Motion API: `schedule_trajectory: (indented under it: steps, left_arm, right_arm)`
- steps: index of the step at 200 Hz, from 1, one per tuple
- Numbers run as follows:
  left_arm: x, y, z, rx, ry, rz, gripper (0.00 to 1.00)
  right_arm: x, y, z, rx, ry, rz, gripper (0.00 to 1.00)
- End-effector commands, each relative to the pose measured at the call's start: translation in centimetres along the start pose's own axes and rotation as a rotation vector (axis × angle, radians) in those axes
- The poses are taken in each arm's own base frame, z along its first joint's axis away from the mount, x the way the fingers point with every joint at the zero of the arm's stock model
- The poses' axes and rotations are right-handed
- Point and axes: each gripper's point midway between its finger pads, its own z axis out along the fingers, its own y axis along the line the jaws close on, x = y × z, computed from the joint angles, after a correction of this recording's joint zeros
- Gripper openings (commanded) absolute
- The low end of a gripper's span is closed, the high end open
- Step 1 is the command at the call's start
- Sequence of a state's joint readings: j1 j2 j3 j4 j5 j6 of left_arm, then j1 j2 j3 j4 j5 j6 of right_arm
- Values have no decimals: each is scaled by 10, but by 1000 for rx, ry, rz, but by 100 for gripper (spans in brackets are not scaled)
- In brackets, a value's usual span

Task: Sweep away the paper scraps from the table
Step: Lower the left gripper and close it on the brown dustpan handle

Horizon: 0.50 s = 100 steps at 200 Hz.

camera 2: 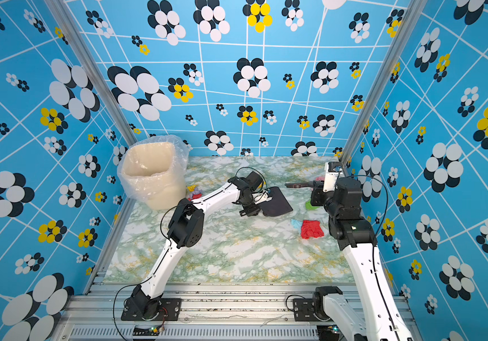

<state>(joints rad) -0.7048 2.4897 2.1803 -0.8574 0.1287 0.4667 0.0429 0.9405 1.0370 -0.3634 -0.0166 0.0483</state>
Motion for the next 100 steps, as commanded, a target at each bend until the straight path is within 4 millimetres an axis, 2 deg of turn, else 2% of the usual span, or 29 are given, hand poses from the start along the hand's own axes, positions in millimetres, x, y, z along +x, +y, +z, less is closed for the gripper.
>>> schedule_trajectory:
  steps: [1,100]
  left_arm:
    - [15,-9,15,50,64,2,46]
    - [5,-5,25,31,38,-21,46]
  right_arm:
    - [-15,3,-7,-25,-51,26,0]
    - [-19,5,-11,-33,-62,30,0]
